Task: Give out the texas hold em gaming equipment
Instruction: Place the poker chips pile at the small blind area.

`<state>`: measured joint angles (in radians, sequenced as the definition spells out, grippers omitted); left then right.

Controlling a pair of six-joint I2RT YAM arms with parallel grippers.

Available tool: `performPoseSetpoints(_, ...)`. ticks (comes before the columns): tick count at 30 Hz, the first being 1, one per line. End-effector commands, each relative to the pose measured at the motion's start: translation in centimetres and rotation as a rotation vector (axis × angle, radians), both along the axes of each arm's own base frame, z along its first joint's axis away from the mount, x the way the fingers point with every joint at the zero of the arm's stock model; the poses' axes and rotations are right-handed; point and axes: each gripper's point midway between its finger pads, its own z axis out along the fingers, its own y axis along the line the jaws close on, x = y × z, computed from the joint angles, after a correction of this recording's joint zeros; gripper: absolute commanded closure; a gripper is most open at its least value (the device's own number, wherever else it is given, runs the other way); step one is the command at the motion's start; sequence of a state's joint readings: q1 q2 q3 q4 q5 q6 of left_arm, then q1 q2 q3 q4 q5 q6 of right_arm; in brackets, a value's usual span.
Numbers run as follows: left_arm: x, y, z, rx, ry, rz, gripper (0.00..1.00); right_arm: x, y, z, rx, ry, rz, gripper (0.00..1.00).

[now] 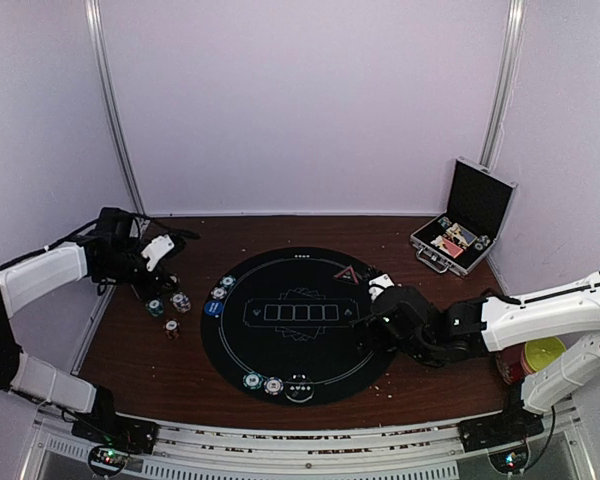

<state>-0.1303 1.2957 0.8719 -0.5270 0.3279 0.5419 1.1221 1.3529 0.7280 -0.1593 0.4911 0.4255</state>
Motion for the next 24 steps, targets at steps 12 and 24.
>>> performPoseSetpoints(12, 10.9, -9.9, 3.2, -0.062, -0.06, -0.055, 0.75, 0.8, -1.2, 0.1, -0.037, -0.062, -0.07, 0.0)
performPoseSetpoints(24, 14.9, -15.2, -0.9, -0.038, -0.059, -0.056, 0.75, 0.8, -1.1, 0.2, -0.029, -0.059, -0.064, 0.0)
